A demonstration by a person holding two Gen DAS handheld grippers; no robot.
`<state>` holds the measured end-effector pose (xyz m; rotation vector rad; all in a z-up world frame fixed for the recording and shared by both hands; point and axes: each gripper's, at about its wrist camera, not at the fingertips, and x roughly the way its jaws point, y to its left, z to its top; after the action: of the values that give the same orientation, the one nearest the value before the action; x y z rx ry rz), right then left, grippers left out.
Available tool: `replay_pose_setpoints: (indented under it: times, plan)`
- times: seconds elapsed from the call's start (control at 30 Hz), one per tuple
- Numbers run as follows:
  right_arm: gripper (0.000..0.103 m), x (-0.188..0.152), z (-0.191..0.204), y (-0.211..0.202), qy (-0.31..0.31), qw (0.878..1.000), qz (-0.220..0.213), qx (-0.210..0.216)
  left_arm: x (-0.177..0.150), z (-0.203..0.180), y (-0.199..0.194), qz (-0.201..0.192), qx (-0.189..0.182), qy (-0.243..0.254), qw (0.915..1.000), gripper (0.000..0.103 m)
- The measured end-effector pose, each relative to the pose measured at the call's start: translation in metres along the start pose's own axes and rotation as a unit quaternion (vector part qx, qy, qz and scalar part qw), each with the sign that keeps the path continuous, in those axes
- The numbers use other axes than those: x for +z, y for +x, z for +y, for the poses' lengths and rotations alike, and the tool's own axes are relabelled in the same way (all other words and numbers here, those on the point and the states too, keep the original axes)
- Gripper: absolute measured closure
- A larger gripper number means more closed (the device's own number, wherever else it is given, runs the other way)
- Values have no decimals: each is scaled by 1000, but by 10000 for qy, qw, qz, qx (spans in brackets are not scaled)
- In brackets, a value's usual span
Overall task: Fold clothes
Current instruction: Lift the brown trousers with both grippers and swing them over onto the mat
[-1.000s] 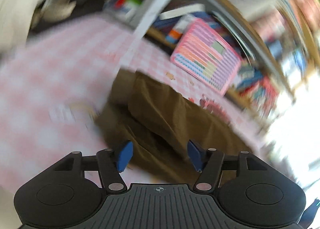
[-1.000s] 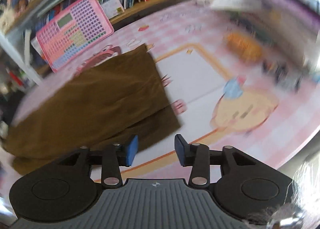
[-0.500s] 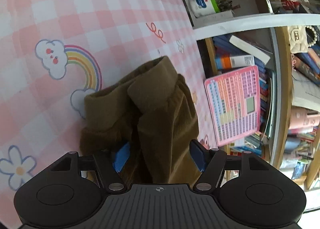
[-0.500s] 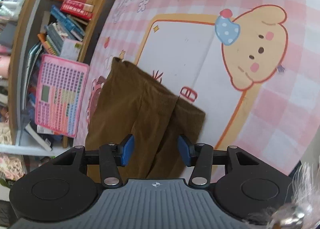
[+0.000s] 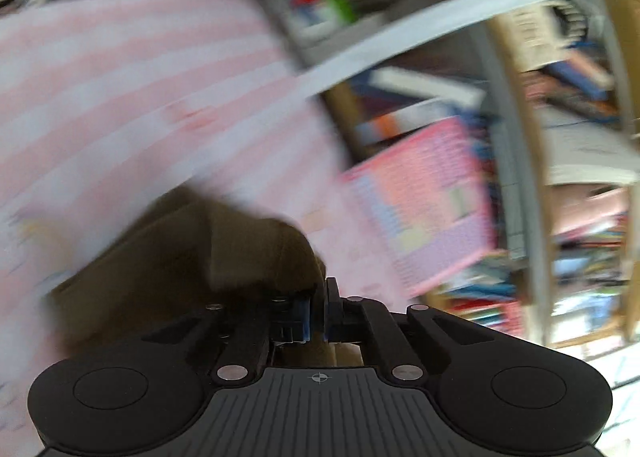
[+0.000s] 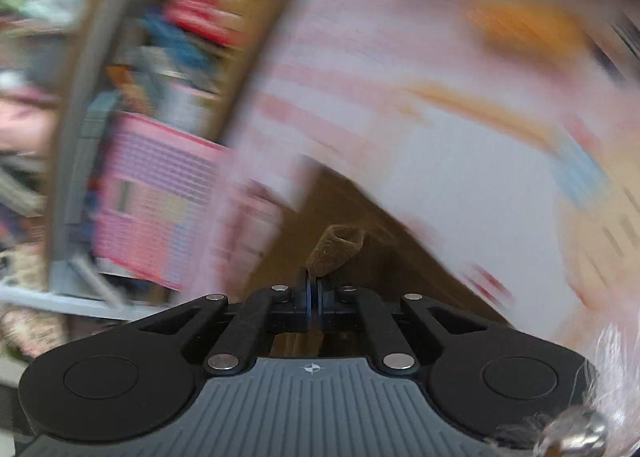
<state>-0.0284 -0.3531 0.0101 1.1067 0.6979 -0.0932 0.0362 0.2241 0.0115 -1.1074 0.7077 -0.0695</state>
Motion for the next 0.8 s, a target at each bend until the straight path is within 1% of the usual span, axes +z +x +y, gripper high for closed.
replay_pose_setpoints:
  times: [0.07, 0.1, 0.17, 0.2, 0.23, 0.27, 0.3, 0.37, 0.4, 0.47, 0.53, 0.57, 0.63, 0.7, 0.73, 0.8]
  plan:
    - [100, 16, 34, -10, -314, 9983, -276, 401, 8, -21, -9, -157, -572, -12, 9982, 99]
    - [100, 20, 47, -22, -454, 9960, -419, 639, 10, -28, -20, -196, -912, 58, 9956, 99]
    - [100, 21, 57, -52, -818, 9904, -710, 862, 7, -28, -37, -197, -1112, 257, 9933, 99]
    - [100, 17, 50, -63, -906, 9899, -758, 783, 3, -17, -44, -141, -1012, 285, 9944, 99]
    - [100, 11, 38, -72, -957, 9904, -769, 637, -1, -2, -46, -10, -822, 217, 9964, 99]
    - [100, 4, 25, -71, -891, 9927, -678, 456, -11, 21, -43, 181, -452, 52, 9988, 99]
    - [100, -3, 12, -65, -779, 9951, -548, 261, -20, 43, -39, 369, -83, -114, 9992, 100]
    - [100, -17, -16, -54, -554, 9980, -287, -129, -37, 84, -29, 651, 501, -522, 9953, 100]
    - [100, -24, -29, -48, -441, 9984, -156, -324, -44, 97, -26, 713, 693, -654, 9929, 100]
    - [100, -38, -57, -37, -213, 9972, 105, -714, -42, 92, -23, 678, 619, -645, 9937, 100]
    - [100, -52, -84, -26, 14, 9932, 367, -1101, -40, 88, -20, 644, 546, -635, 9944, 100]
    - [100, -51, -83, -23, 6, 9935, 376, -1079, -39, 86, -19, 626, 506, -627, 9948, 100]
    - [100, -34, -55, -17, -304, 9959, 251, -813, -22, 56, -8, 565, 179, -383, 9975, 100]
    - [100, -14, -14, -17, -745, 9962, -40, -447, -5, 21, -1, 388, -216, -110, 9990, 100]
    - [100, -4, 9, -21, -951, 9950, -238, -208, 4, 3, -1, 267, -405, 20, 9988, 100]
    - [100, 13, 52, -37, -1292, 9890, -651, 314, 12, -28, -15, 34, -972, 334, 9947, 100]
